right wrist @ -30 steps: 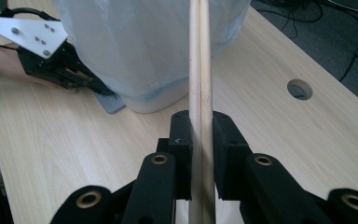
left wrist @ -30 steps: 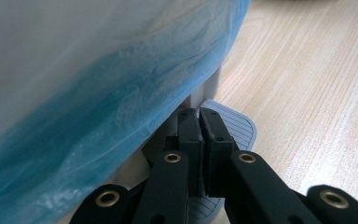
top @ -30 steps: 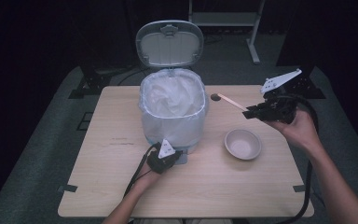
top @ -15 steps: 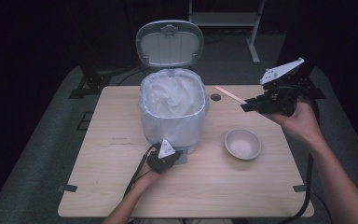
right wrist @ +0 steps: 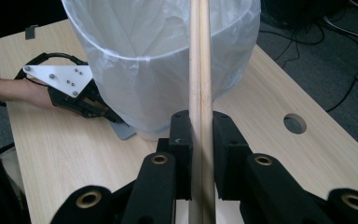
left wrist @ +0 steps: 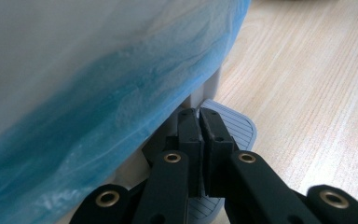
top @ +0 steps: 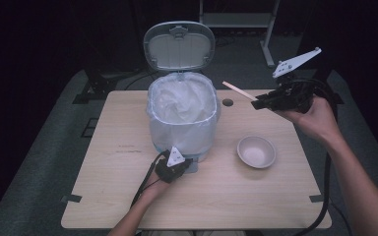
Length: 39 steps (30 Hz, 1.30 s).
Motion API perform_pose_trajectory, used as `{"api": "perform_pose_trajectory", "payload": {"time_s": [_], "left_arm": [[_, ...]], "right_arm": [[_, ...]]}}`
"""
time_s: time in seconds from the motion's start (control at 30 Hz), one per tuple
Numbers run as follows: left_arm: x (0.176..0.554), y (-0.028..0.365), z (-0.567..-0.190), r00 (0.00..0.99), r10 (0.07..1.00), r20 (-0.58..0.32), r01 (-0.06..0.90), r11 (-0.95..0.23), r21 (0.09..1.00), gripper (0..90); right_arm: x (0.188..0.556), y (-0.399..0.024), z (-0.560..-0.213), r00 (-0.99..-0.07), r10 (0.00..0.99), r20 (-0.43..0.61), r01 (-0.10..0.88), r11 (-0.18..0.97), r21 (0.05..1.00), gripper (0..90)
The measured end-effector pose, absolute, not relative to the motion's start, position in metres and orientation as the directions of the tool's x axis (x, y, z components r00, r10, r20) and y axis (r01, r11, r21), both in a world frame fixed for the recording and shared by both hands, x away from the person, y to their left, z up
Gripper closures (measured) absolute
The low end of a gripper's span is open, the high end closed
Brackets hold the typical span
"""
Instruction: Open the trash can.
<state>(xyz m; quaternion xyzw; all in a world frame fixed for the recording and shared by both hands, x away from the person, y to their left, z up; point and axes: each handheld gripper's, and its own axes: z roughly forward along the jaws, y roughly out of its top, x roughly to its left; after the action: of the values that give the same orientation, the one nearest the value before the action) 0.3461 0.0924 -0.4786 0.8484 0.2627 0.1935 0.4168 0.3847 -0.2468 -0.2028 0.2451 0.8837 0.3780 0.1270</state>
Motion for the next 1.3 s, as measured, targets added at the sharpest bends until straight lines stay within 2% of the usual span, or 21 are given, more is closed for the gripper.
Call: {"api": "perform_pose_trajectory", "payload": {"time_s": [0.87, 1.3], "left_arm": [[0.346, 0.093, -0.479, 0.787, 0.607, 0.108, 0.285, -0.514, 0.809, 88.5], [0.346, 0.093, -0.479, 0.788, 0.606, 0.107, 0.285, -0.514, 0.809, 88.5]], "right_arm": [[0.394, -0.216, -0.173, -0.878, 0.476, -0.049, 0.294, 0.617, 0.730, 78.6], [0.404, -0.186, -0.164, -0.898, 0.438, -0.049, 0.274, 0.641, 0.717, 78.6]]}}
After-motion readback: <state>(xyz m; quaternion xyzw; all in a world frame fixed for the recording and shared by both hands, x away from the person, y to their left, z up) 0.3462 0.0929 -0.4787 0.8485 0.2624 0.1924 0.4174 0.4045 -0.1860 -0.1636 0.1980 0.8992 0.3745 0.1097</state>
